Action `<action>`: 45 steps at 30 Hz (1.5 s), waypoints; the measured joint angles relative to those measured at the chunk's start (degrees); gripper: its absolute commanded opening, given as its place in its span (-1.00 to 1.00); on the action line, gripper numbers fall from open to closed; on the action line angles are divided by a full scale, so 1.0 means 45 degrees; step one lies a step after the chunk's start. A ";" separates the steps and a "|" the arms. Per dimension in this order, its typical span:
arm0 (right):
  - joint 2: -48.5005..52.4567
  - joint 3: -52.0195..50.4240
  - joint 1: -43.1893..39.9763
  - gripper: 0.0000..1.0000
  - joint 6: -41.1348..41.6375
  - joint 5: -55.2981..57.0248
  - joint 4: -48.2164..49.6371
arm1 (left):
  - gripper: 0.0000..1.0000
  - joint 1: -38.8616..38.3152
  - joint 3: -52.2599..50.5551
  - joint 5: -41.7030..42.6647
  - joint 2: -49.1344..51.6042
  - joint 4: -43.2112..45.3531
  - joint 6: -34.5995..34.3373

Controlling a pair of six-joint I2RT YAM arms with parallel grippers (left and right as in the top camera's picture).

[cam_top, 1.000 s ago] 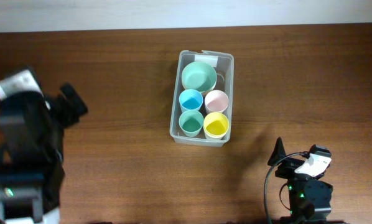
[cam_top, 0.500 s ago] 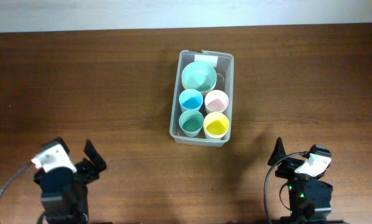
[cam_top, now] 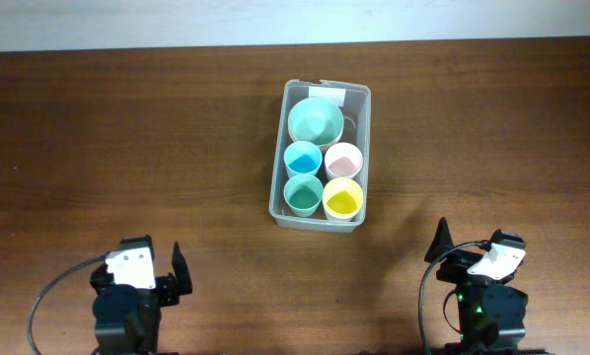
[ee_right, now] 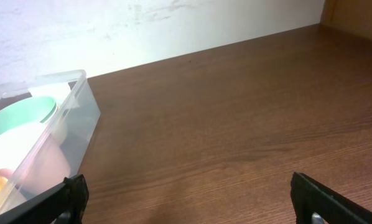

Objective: Pack container

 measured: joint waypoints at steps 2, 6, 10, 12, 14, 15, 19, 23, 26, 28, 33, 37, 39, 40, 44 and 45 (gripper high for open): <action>0.0000 0.0000 0.0000 0.98 0.0010 0.0000 -0.0005 | 0.99 -0.0058 -0.0393 0.0053 -0.0452 -0.0005 0.0087; 0.0000 0.0000 0.0000 0.98 0.0010 0.0005 -0.0010 | 0.99 -0.0423 -0.0772 0.0097 -0.1287 0.0000 0.0131; 0.0000 0.0000 0.0000 0.98 0.0005 0.0005 -0.0005 | 0.99 -0.0670 -0.1025 0.0107 -0.2059 0.0000 0.0131; 0.0000 0.0000 0.0000 0.98 0.0000 0.0005 -0.0005 | 0.99 -0.0670 -0.1122 0.0112 -0.2244 0.0005 0.0131; 0.0000 0.0000 0.0000 0.98 0.0000 0.0000 -0.0005 | 0.99 -0.0670 -0.1219 0.0136 -0.2283 0.0005 0.0131; 0.0000 0.0000 0.0000 0.98 0.0010 0.0005 -0.0005 | 0.99 -0.0670 -0.1273 0.0136 -0.2283 0.0005 0.0131; 0.0000 0.0000 0.0000 0.98 0.0000 0.0005 -0.0005 | 0.99 -0.0670 -0.1438 0.0136 -0.2288 -0.0243 0.0131; 0.0000 0.0000 0.0000 0.98 0.0000 0.0005 -0.0005 | 1.00 -0.0670 -0.1462 0.0141 -0.2288 -0.1020 0.0136; 0.0000 0.0000 0.0000 0.98 0.0005 0.0005 -0.0005 | 0.99 -0.0670 -0.1472 0.0141 -0.2288 -0.1462 0.0136; 0.0000 0.0000 0.0000 0.98 0.0000 0.0005 -0.0005 | 0.99 -0.0670 -0.1477 0.0141 -0.2288 -0.1574 0.0141; 0.0000 0.0000 0.0000 0.98 0.0005 0.0005 -0.0005 | 0.99 -0.0670 -0.1477 0.0141 -0.2288 -0.1651 0.0141; 0.0000 0.0000 0.0000 0.98 0.0000 0.0005 -0.0005 | 0.99 -0.0670 -0.1477 0.0141 -0.2288 -0.1651 0.0141; 0.0000 0.0000 0.0000 0.98 -0.0005 0.0005 -0.0005 | 0.99 -0.0670 -0.1477 0.0141 -0.2288 -0.1651 0.0165; 0.0000 0.0000 0.0000 0.98 0.0010 0.0005 -0.0005 | 1.00 -0.0670 -0.1477 0.0141 -0.2288 -0.1651 0.0170; 0.0000 0.0000 0.0000 0.98 0.0005 0.0005 -0.0005 | 0.99 -0.0670 -0.1477 0.0141 -0.2288 -0.1651 0.0175; 0.0000 0.0000 0.0000 0.98 0.0000 0.0000 -0.0005 | 0.99 -0.0670 -0.1477 0.0141 -0.2288 -0.1651 0.0175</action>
